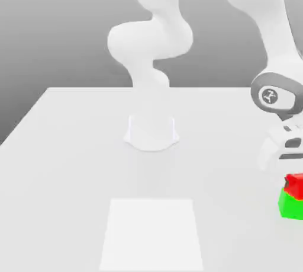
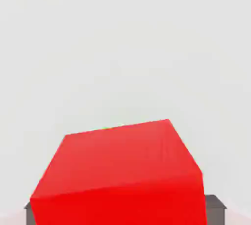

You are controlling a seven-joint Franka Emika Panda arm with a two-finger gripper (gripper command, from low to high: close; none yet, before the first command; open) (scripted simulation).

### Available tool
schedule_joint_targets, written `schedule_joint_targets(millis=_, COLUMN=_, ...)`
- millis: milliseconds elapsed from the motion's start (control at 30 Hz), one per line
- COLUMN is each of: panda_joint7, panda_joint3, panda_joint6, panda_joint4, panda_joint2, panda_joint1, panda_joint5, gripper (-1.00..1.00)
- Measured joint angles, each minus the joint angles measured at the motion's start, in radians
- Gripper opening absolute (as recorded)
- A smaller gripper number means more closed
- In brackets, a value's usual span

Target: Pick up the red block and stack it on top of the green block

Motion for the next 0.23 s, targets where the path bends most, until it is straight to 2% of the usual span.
schedule_joint_targets(millis=100, panda_joint7=0.004, panda_joint3=-0.002, panda_joint6=0.003, panda_joint4=0.000, panda_joint2=0.005, panda_joint1=0.002, panda_joint5=-0.005, gripper=1.00)
schedule_joint_targets(millis=233, panda_joint7=-0.076, panda_joint3=0.045, panda_joint6=-0.101, panda_joint4=-0.009, panda_joint2=-0.118, panda_joint1=-0.025, panda_joint5=0.106, gripper=1.00)
